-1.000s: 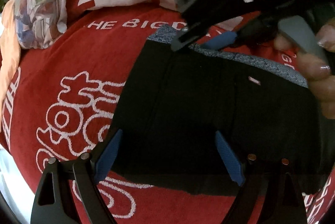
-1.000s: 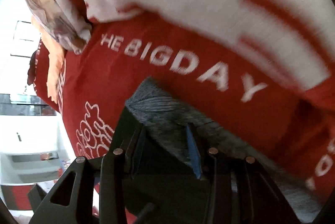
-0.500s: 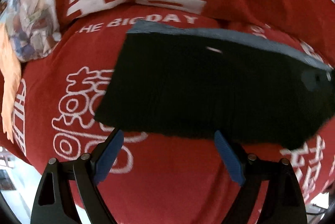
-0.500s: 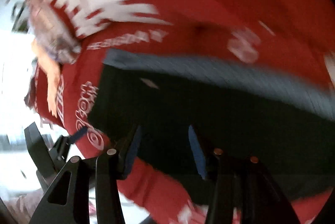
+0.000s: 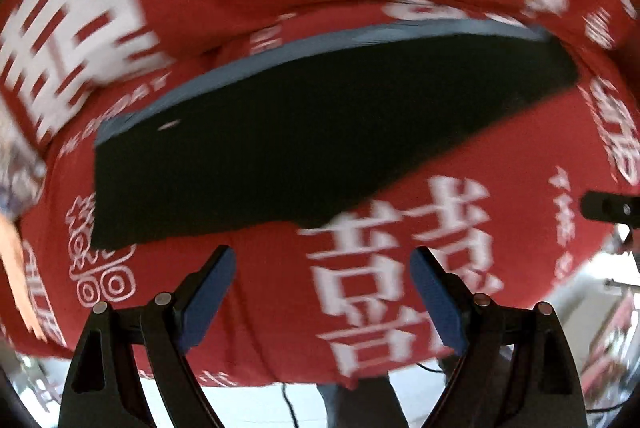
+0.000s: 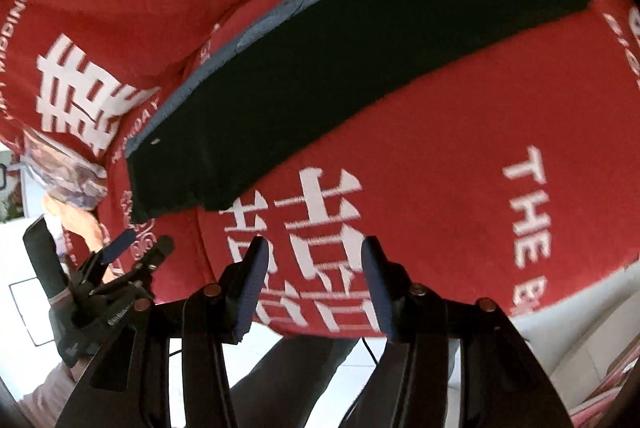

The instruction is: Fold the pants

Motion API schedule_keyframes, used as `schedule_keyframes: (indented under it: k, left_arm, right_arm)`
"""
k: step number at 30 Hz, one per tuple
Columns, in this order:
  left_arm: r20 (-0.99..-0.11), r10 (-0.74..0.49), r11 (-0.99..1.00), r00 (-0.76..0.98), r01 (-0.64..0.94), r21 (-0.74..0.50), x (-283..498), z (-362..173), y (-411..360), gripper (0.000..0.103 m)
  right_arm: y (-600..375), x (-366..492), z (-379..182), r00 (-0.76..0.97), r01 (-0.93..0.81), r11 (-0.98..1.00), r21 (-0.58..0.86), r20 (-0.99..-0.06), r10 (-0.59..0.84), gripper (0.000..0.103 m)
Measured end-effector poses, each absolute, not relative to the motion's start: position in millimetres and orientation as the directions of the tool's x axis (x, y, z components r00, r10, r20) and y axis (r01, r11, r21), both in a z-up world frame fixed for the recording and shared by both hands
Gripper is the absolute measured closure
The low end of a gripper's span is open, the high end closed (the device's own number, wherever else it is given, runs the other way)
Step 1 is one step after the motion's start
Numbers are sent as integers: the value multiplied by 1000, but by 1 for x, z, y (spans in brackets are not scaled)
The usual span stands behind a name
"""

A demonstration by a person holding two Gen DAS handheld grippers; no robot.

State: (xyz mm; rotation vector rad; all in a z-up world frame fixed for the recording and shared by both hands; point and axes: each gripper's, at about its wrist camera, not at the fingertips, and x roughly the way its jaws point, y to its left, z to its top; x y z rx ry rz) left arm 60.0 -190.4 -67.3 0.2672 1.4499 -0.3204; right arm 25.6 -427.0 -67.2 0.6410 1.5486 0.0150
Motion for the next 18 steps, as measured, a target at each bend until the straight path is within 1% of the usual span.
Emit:
schedule_keyframes:
  k: [4, 7, 10, 18]
  left_arm:
    - [-994, -93, 879, 52, 474, -57, 53, -44, -235, 14]
    - [-992, -119, 857, 47, 509, -79, 55, -28, -256, 14]
    - [-990, -127, 840, 69, 538, -70, 58, -13, -269, 14]
    - [-989, -129, 840, 67, 538, -72, 67, 1, -272, 14]
  right_arm:
    - [-446, 10, -36, 105, 395, 826, 401, -913, 393, 45]
    - [-455, 2, -20, 139, 407, 815, 413, -910, 391, 44]
    - [-463, -4, -10, 166, 428, 801, 418, -908, 385, 41]
    - [-468, -5, 3, 198, 452, 775, 441, -897, 395, 41]
